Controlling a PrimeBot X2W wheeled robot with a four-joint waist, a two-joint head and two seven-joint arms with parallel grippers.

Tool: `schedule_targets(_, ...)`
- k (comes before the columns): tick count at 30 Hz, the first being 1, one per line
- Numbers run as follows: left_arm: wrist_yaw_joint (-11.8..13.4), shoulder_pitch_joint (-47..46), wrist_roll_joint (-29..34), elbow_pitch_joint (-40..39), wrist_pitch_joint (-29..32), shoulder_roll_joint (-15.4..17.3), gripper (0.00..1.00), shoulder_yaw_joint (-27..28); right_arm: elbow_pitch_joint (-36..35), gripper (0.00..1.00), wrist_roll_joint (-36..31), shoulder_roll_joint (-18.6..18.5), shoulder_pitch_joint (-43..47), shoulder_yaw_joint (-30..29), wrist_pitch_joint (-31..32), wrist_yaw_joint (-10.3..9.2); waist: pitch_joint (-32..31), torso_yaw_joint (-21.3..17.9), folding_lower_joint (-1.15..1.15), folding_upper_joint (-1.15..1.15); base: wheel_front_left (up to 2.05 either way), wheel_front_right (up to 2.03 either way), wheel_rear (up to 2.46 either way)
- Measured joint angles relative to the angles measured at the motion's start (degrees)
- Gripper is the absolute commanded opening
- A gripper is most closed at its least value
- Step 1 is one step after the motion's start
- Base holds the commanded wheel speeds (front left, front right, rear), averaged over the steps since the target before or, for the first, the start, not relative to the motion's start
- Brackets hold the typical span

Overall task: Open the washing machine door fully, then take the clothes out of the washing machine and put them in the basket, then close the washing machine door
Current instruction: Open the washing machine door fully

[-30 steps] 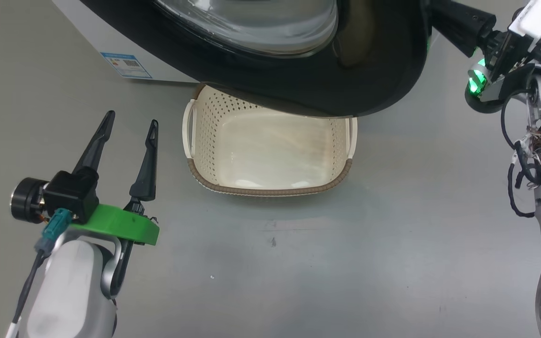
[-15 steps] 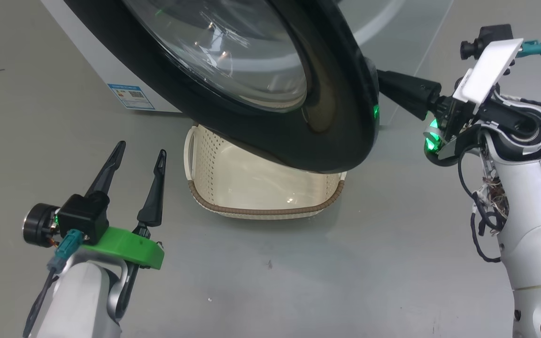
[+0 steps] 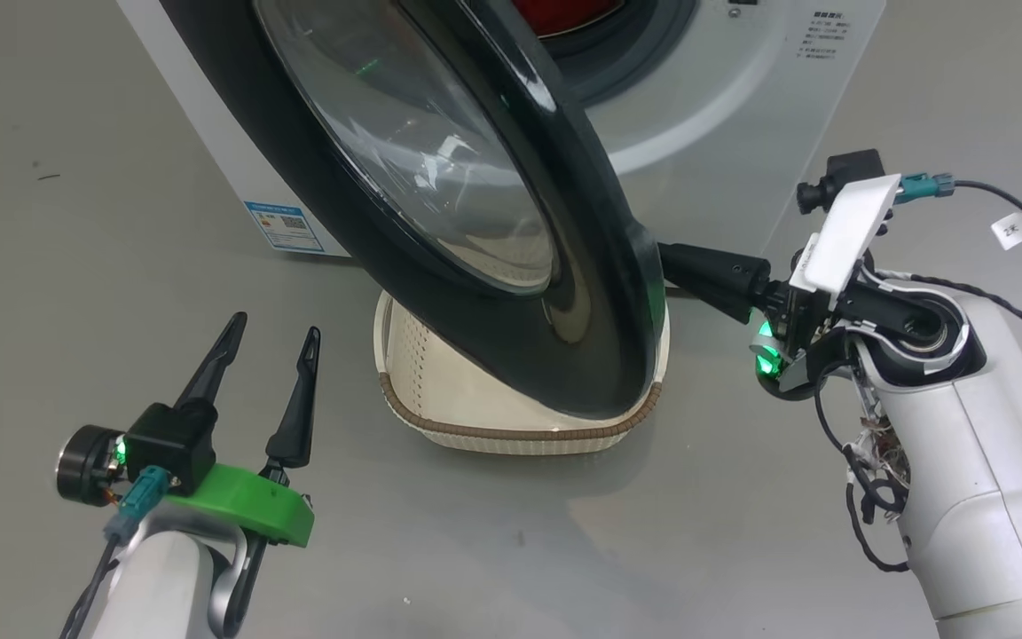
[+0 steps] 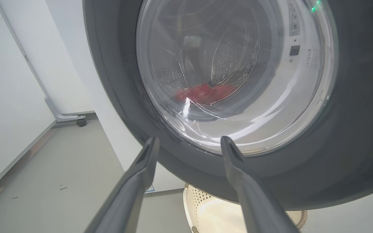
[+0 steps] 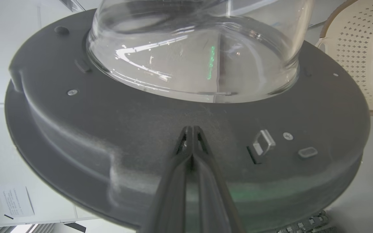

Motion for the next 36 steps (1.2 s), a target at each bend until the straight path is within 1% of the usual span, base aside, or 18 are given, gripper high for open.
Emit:
schedule_targets(16,0.0,1.9,0.0,0.4,0.0,0.0,1.0,-1.8,-2.4,0.0,3.0,1.4,6.2,4.2,0.1,0.33,-3.6,3.5,0.0,0.0,0.0,0.0,0.0)
schedule_targets(24,0.0,2.3,0.0,0.4,0.0,0.0,1.0,-2.2,-3.3,0.0,3.9,1.5,7.7,6.6,-1.3,0.69,-4.3,5.3,0.0,0.0,0.0,0.0,0.0)
schedule_targets(36,0.0,2.5,-0.1,0.2,0.0,0.0,1.0,-2.6,-5.6,0.0,10.1,1.6,9.4,14.5,-4.8,0.82,-4.7,7.6,0.0,0.0,0.0,0.0,0.0)
